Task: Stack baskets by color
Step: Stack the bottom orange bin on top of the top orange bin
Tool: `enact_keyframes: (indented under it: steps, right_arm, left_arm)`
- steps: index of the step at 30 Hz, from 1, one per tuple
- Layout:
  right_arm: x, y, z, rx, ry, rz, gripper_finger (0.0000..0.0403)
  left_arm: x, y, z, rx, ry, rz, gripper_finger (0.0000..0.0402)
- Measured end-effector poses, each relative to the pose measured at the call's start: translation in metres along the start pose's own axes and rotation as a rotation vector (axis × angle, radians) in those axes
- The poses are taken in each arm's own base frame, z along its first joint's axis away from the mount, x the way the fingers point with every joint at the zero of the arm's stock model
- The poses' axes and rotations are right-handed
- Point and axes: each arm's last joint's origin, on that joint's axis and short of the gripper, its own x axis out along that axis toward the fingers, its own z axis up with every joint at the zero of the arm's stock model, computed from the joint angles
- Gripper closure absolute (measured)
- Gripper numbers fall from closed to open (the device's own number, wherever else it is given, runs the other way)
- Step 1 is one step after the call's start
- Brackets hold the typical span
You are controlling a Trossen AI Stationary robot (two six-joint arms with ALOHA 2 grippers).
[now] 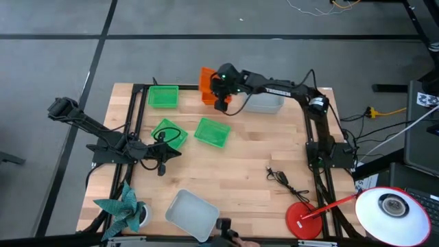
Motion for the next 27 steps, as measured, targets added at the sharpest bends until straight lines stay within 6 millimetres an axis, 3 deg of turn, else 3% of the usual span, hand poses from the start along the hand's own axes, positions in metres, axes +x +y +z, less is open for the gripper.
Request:
enact_keyframes:
  steps: [21,27]
  right_arm:
    - [0.021,-0.002,-0.019,-0.010,0.104,-0.002,0.0402]
    - [0.022,-0.001,-0.021,-0.006,0.112,-0.001,0.0384]
  left_arm:
    - [0.000,0.000,0.000,0.000,0.000,-0.001,0.0401]
    - [0.000,0.000,0.000,-0.001,0.000,-0.001,0.0401]
